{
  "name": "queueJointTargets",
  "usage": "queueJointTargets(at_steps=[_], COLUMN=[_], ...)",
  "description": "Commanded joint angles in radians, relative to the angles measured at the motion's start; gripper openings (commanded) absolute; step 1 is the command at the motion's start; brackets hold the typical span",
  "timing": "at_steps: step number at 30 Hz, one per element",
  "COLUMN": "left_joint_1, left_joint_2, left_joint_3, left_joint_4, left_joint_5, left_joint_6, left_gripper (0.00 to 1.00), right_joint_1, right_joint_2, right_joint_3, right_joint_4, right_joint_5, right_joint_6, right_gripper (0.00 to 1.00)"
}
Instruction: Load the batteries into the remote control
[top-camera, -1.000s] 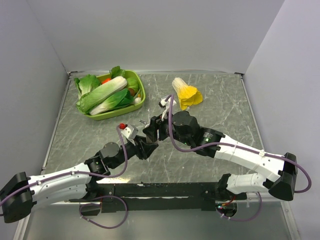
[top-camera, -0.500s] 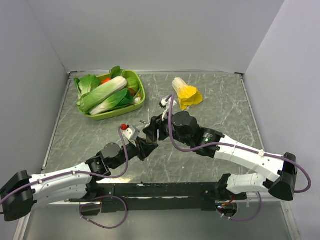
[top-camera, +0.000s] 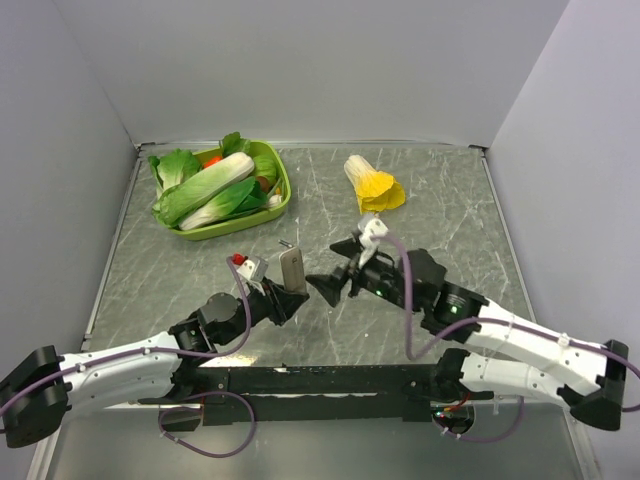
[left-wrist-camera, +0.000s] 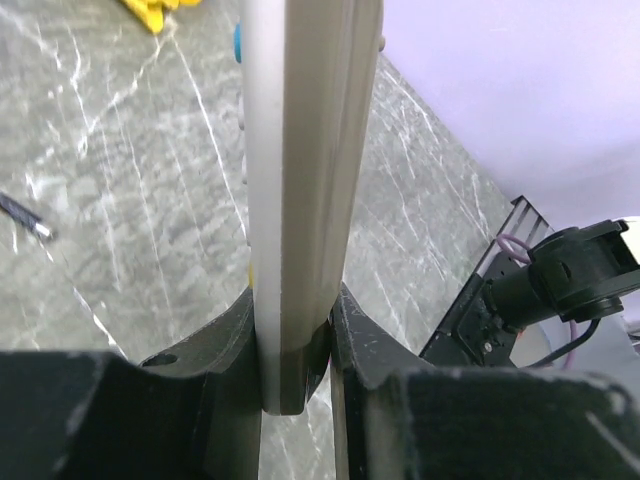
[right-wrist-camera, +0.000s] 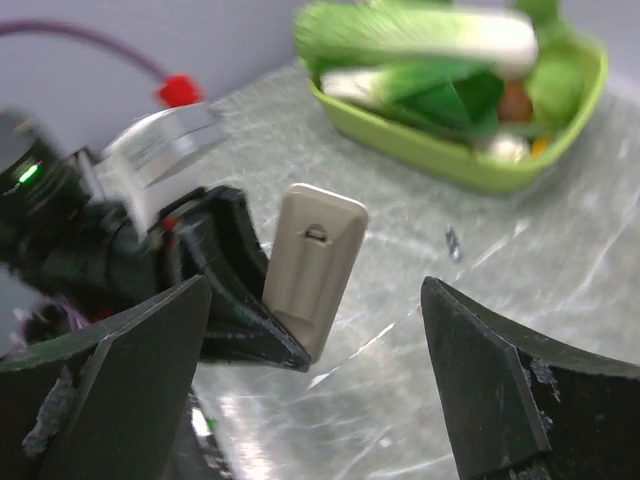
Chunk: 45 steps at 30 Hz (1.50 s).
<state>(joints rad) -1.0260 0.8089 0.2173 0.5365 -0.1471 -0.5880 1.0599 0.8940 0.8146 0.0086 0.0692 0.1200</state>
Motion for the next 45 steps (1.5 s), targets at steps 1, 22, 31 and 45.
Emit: queueJointTargets(at_steps=[1, 22, 31, 45], left_joint_1=[0.0, 0.001, 0.001, 0.001], left_joint_2=[-0.011, -0.013, -0.01, -0.033], left_joint_3=[0.002, 0.149, 0.163, 0.171], left_joint_4=[0.046, -0.165, -0.165, -0.178], left_joint_5=[0.023, 0.107, 0.138, 0.164], left_joint_6=[-0.078, -0.09, -0.076, -0.079], left_gripper=[0.01, 0.01, 0.01, 0.01], right_joint_1=[0.003, 0.002, -0.014, -0.031], right_joint_2=[-0.11, 0.013, 0.045, 0.079], right_joint_3=[-0.158, -0.101, -0.072, -0.069], right_joint_4=[0.207, 0.208, 0.185, 0.149], right_joint_5=[-0.204, -0.445, -0.451, -0.419], right_joint_6=[-0.322, -0.806, -0.829, -0.847], right_gripper=[0.95, 0.95, 0.85, 0.72])
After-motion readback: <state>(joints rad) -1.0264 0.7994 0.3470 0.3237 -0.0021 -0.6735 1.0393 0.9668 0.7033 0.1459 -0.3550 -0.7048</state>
